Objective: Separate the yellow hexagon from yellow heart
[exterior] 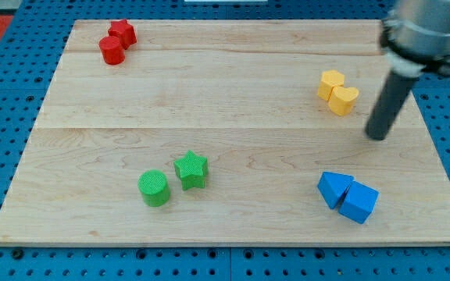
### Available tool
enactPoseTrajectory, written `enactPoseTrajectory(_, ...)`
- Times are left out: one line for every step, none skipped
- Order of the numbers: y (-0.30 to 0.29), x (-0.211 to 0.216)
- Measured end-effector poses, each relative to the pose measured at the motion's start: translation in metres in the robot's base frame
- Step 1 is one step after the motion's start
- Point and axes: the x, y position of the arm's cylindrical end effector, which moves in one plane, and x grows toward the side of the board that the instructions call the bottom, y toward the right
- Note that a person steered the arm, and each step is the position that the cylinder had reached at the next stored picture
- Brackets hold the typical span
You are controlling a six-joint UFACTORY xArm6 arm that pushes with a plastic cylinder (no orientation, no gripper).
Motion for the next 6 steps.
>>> enactPoseTrajectory(0.041,-0.050)
enactPoseTrajectory(0.015,-0.102)
enactPoseTrajectory(-0.088,-0.097)
enactPoseTrajectory(-0.165,-0.074)
enactPoseTrajectory(-0.151,-0.066)
enactPoseTrajectory(-0.194,-0.043)
